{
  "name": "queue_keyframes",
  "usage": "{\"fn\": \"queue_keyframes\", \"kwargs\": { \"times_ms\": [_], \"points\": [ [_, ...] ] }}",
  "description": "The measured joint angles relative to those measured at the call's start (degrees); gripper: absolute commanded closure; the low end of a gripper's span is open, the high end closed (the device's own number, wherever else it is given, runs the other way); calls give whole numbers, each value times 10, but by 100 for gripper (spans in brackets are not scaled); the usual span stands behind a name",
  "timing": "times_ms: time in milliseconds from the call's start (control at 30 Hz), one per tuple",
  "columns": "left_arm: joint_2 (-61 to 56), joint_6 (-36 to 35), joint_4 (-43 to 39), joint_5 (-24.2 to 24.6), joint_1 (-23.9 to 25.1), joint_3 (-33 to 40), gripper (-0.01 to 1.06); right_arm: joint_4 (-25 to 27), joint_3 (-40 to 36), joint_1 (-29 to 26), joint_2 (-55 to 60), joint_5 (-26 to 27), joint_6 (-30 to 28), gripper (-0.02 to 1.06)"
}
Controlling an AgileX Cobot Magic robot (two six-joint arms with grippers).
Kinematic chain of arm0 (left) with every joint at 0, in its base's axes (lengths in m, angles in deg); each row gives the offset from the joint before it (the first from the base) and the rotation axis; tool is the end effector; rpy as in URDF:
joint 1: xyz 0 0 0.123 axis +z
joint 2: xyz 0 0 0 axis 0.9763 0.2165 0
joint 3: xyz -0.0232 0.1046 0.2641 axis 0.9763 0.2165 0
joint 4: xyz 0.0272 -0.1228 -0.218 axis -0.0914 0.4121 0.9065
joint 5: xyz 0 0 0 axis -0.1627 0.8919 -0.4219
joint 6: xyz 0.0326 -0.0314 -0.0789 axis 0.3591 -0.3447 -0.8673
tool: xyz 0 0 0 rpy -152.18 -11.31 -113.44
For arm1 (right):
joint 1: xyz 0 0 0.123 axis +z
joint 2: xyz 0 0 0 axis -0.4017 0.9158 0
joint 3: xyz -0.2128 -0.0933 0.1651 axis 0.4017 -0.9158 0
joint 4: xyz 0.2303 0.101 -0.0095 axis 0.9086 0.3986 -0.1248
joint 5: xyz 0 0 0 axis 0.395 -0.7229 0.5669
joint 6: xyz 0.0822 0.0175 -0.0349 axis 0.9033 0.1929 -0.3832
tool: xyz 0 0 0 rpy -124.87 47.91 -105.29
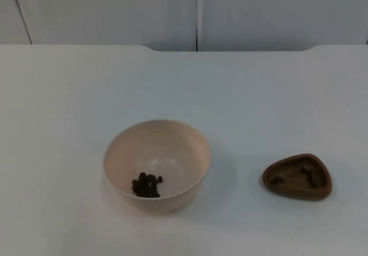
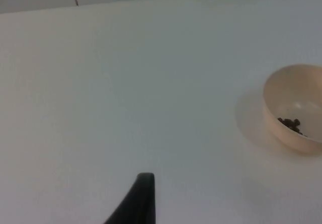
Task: Pick up the bowl with the left hand and pour the coffee beans from the cup into the bowl with the right hand.
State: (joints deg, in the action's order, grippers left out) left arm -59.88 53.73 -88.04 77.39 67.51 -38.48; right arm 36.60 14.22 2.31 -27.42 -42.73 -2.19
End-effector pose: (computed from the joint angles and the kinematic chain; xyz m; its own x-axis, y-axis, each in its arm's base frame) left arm -0.0045 0.0007 0.2762 -0.4673 0.0553 -0.8823 0.1611 0.9867 -0.0235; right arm -0.0075 -0.0010 0.2808 -0.4114 -0.2014 -0.8889 -0.4599 0.8879 0.0117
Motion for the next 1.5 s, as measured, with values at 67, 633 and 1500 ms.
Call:
{"fn": "queue_keyframes", "kwargs": {
  "times_ms": [67, 633, 1500],
  "points": [
    [0, 0, 0, 0, 11, 0, 0, 0, 0, 0, 0, 0, 0, -1],
    [0, 0, 0, 0, 99, 0, 0, 0, 0, 0, 0, 0, 0, -1],
    [0, 0, 0, 0, 99, 0, 0, 0, 0, -150, 0, 0, 0, -1]
  ]
}}
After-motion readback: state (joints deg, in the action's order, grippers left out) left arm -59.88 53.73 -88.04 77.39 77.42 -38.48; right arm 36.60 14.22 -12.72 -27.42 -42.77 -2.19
